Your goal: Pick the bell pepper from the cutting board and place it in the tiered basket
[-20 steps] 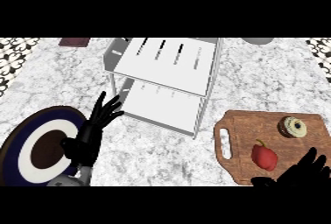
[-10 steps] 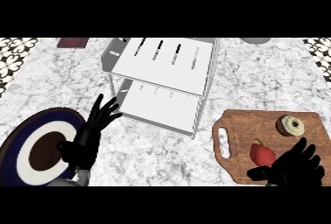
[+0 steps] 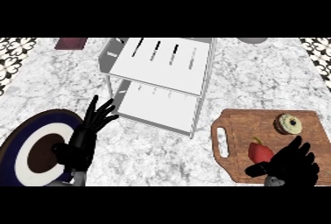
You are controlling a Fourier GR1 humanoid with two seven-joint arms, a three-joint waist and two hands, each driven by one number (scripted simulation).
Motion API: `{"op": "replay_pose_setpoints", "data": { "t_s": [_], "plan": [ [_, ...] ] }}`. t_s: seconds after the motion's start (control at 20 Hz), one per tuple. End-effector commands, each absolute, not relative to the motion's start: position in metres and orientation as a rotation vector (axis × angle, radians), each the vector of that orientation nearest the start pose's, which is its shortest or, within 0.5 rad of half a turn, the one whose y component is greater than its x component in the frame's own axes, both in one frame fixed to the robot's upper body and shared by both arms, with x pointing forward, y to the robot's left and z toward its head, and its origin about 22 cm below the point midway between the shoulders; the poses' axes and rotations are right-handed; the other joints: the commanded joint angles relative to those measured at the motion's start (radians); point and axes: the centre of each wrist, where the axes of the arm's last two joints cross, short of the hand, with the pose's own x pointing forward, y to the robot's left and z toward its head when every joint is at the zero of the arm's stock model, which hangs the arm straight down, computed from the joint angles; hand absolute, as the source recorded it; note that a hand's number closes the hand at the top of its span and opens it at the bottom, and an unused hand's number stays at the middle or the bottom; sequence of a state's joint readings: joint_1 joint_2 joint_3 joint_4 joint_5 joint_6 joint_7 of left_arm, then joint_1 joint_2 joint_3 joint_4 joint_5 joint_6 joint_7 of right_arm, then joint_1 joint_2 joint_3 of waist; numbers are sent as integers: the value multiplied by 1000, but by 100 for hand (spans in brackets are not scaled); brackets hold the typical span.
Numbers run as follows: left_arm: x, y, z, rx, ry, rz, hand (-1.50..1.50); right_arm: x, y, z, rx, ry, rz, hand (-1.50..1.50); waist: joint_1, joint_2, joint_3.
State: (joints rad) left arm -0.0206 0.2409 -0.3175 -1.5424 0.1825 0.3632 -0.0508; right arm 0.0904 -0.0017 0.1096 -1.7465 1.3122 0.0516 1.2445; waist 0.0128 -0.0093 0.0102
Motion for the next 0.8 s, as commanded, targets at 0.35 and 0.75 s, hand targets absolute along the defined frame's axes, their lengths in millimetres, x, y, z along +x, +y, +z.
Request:
{"op": "replay_pose_setpoints", "data": {
  "t_s": [0.35, 0.75],
  "plan": [
    [204, 240, -52, 243, -1300, -27, 0, 237, -215, 7, -1228, -163, 109, -150, -3, 16, -10],
    [207, 244, -53, 253, -1318, -34, 0, 242, -194, -5, -1262, -222, 161, 150, -6, 10, -10]
  ]
}}
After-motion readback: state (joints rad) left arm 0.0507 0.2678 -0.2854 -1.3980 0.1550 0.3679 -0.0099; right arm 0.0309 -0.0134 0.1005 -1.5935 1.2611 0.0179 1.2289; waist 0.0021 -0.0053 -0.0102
